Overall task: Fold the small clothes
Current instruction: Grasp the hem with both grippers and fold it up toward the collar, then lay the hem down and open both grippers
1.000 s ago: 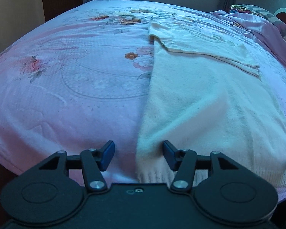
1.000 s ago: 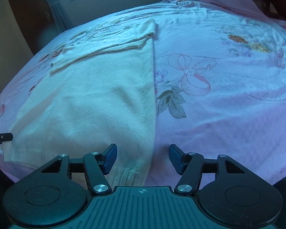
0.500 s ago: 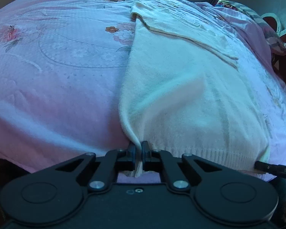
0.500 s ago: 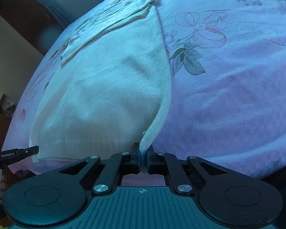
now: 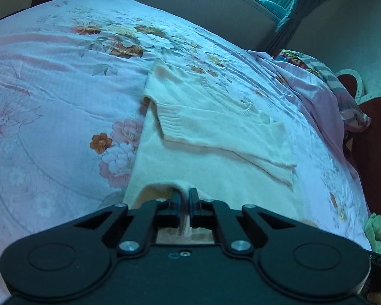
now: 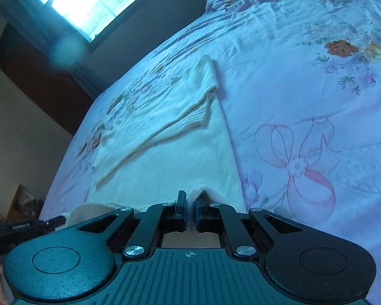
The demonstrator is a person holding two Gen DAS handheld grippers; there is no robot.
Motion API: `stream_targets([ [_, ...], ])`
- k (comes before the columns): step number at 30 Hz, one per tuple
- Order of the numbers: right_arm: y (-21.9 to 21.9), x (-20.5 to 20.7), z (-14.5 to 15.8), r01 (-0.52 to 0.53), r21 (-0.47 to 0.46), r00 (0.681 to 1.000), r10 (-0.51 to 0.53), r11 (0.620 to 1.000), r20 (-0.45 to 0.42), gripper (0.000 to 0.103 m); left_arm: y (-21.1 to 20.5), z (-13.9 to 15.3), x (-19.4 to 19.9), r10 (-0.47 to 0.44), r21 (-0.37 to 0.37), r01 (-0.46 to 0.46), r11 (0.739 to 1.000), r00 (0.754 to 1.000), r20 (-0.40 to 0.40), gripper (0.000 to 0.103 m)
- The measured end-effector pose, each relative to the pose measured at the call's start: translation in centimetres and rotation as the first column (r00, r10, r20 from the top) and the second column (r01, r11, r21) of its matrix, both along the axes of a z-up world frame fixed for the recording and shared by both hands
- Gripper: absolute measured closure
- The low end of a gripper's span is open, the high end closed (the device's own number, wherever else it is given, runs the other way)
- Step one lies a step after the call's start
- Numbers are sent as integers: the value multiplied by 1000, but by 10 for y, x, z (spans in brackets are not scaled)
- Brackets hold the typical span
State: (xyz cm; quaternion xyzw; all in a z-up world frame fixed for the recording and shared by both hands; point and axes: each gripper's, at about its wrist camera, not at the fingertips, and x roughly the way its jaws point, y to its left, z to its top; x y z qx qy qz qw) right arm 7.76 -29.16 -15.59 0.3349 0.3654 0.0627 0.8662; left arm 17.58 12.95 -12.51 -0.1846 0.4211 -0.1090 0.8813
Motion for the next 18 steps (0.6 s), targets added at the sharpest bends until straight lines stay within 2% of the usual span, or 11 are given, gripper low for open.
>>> stream_targets([
  [4, -14, 39, -12, 68, -10, 997, -68, 998, -30, 97, -4, -16, 30, 28, 55, -26, 998, 999, -44, 96],
  [5, -15, 46, -15, 65, -14, 997, -66, 998, -50, 97, -4, -18, 32, 33, 80, -28, 996, 998, -56, 91],
  [8, -12, 52, -11, 34, -63, 999, -36, 997, -28, 85, -1, -11, 24, 7, 105, -5, 994, 1000, -15, 81],
  [9, -11, 49, -8, 29, -96, 999, -30, 995, -12, 60, -1, -7, 21, -6, 140, 5, 990, 1000, 3, 79],
  [11, -10, 44, -5, 51, -136, 999, -49, 989, 15, 30, -1, -4, 18, -32, 194, 27, 981, 999, 24, 78],
  [14, -8, 45, -2, 52, -176, 998, -47, 983, 32, 30, 0, -6, 21, -57, 224, 51, 973, 998, 24, 78],
  [16, 0, 47, -1, 35, -228, 999, -28, 973, 36, 37, -4, -7, 21, -95, 241, 85, 967, 995, 30, 78],
  [18, 6, 48, -3, 5, -276, 1000, 2, 961, 25, 38, -11, -9, 22, -145, 275, 129, 953, 989, 41, 78],
])
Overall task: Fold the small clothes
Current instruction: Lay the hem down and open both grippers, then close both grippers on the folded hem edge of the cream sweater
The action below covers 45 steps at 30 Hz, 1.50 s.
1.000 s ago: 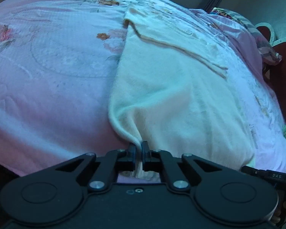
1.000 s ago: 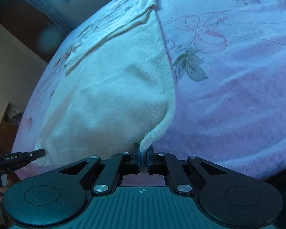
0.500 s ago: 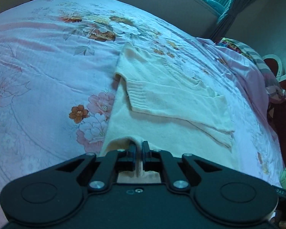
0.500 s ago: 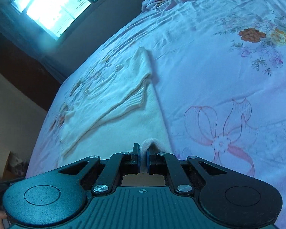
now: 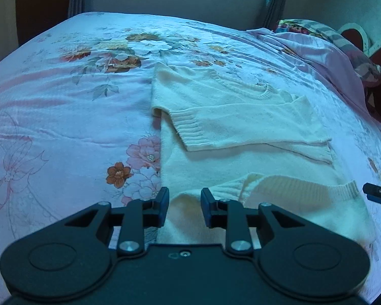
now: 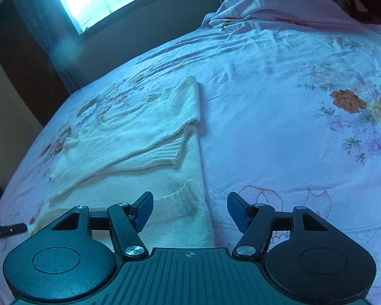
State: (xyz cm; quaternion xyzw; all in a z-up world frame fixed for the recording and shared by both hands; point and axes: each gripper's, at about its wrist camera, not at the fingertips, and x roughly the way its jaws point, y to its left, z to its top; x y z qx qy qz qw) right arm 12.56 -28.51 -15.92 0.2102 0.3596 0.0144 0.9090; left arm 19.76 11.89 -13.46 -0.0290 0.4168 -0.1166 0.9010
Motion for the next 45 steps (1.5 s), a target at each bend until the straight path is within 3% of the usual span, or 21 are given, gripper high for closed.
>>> stream_targets([
  [4, 10, 1, -6, -36, -75, 999, 36, 997, -9, 38, -12, -7, 1, -101, 68, 100, 993, 995, 5, 71],
  [11, 12, 9, -13, -81, -62, 996, 79, 995, -29, 38, -12, -12, 5, -201, 117, 196, 974, 979, 34, 36],
  [14, 18, 12, -15, -118, -64, 993, 116, 991, -32, 42, -16, -16, 8, -274, 118, 269, 956, 961, 24, 41],
  [15, 20, 14, -16, -129, -68, 991, 127, 989, -34, 54, -19, -18, 10, -301, 123, 297, 947, 954, 16, 52],
  [17, 22, 17, -18, -142, -75, 989, 139, 987, -42, 69, -25, -23, 13, -321, 139, 318, 938, 947, 4, 68],
  [22, 21, 25, -21, -159, -78, 987, 155, 984, -46, 69, -28, -24, 16, -320, 129, 313, 941, 947, 34, 93],
  [23, 22, 26, -20, -170, -84, 985, 167, 982, -46, 77, -29, -23, 16, -321, 131, 314, 940, 946, 36, 95],
  [24, 23, 29, -20, -182, -79, 983, 179, 980, -49, 95, -29, -23, 16, -324, 126, 317, 940, 945, 36, 96],
  [29, 18, 39, -27, -179, -65, 982, 175, 982, -66, 97, -27, -25, 17, -315, 107, 310, 945, 949, 29, 96],
  [32, 19, 42, -29, -176, -64, 982, 170, 982, -78, 97, -32, -29, 20, -301, 152, 294, 944, 954, 20, 83],
  [34, 21, 43, -28, -191, -56, 979, 186, 980, -85, 97, -32, -28, 18, -302, 160, 295, 942, 953, 21, 79],
  [35, 21, 43, -27, -204, -45, 976, 200, 978, -87, 96, -30, -26, 16, -312, 150, 305, 940, 950, 19, 74],
  [38, 17, 40, -25, -205, -32, 976, 202, 978, -82, 96, -24, -24, 6, -342, 174, 333, 927, 939, 27, 39],
  [39, 17, 39, -25, -203, -28, 976, 200, 979, -81, 96, -22, -24, 3, -353, 184, 341, 922, 935, 37, 37],
  [41, 17, 39, -26, -194, -9, 978, 193, 981, -79, 96, -19, -23, -1, -374, 179, 362, 915, 927, 35, 37],
  [45, 20, 38, -26, -180, -10, 981, 179, 984, -77, 97, -19, -28, 4, -364, 168, 355, 920, 931, 26, 54],
])
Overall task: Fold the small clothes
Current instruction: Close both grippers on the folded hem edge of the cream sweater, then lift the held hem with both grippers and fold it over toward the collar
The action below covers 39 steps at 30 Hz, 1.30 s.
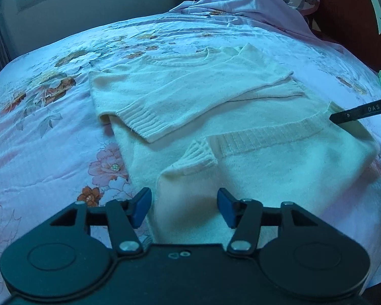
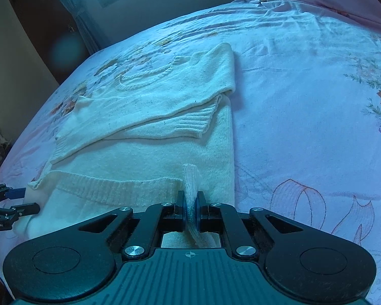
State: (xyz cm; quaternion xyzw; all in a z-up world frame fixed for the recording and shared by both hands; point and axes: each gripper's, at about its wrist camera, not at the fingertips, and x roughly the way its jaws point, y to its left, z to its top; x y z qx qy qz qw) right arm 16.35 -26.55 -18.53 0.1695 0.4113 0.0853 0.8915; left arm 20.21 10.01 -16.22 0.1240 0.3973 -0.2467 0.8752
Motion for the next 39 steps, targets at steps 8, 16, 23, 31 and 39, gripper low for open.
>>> stream_targets([
  [8, 4, 4, -1, -12, -27, 1000, 12, 1000, -11, 97, -11, -6, 18, 40, -28, -40, 999, 999, -4, 99],
  [16, 8, 11, -4, -27, -39, 999, 27, 999, -22, 97, -18, -3, 15, 91, -12, -91, 996, 996, 6, 101],
  [23, 13, 0, 8, -10, -45, 999, 12, 999, 31, 97, -24, 5, 7, 140, -33, -140, 990, 990, 7, 101],
  [31, 8, -5, 12, 1, -49, 999, 1, 999, 47, 97, -23, 7, 3, 148, -70, -148, 986, 989, -4, 101],
  [39, -1, -1, 34, 23, 19, 993, -25, 1000, 112, 97, -11, 33, 3, 194, -159, -184, 970, 980, 50, 101],
])
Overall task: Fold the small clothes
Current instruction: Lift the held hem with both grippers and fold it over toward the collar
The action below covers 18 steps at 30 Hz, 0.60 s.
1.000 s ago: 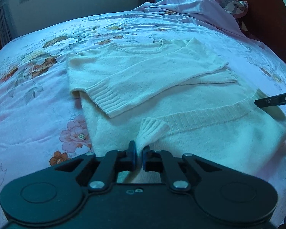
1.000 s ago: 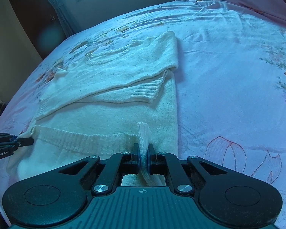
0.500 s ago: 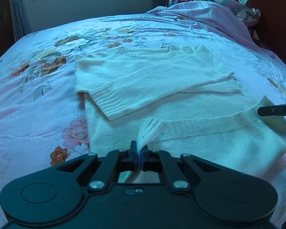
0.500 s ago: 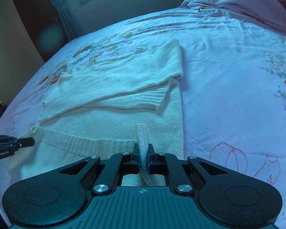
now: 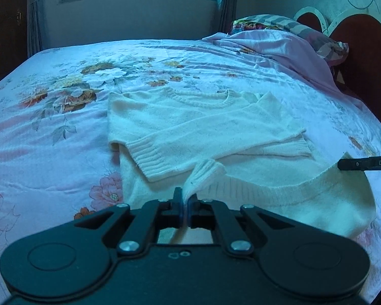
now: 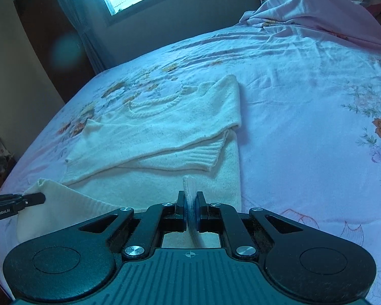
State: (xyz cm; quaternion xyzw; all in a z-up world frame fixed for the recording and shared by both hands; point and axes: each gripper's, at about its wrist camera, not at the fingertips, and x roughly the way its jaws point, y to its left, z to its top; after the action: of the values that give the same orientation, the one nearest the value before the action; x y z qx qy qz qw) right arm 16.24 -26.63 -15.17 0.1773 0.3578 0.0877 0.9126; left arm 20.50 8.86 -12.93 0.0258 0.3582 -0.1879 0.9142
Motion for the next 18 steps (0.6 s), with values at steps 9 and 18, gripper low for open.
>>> stream_targets([
  [9, 2, 37, 23, -1, -26, 996, 4, 1000, 89, 98, 4, 15, 32, 70, -88, -66, 994, 996, 48, 101],
  [18, -14, 106, 38, 44, -45, 988, -36, 998, 150, 99, 4, 28, 95, 142, -146, -129, 981, 987, 81, 101],
])
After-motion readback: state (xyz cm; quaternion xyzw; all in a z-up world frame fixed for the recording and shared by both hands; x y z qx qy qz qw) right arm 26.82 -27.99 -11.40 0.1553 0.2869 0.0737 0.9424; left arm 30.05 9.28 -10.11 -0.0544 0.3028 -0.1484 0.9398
